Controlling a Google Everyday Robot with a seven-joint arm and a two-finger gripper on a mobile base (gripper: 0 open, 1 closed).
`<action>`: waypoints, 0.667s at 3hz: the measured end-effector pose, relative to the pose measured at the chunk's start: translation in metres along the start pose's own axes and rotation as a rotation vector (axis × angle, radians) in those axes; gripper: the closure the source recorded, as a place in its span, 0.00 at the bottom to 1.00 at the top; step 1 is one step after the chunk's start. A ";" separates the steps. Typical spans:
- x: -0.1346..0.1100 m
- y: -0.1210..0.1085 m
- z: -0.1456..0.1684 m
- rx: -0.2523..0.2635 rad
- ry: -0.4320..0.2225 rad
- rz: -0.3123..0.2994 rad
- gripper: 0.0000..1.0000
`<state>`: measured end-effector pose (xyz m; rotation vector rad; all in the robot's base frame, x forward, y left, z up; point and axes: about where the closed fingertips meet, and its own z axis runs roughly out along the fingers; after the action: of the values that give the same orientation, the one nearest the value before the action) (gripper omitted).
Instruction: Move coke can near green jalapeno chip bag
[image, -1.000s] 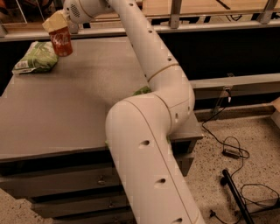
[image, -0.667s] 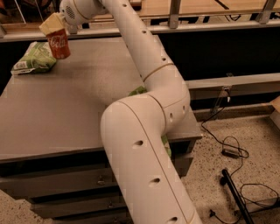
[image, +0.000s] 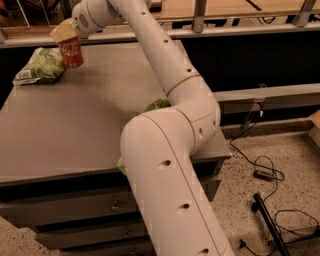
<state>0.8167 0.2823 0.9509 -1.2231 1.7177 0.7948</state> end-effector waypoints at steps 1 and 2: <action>0.013 -0.004 0.000 0.020 0.028 -0.118 0.43; 0.018 -0.001 0.008 0.010 0.036 -0.133 0.12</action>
Offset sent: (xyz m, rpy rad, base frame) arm 0.0022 -0.0057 -0.0107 -0.0560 -0.0890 0.0290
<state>0.8173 0.2813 0.9318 -1.3373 1.6485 0.6884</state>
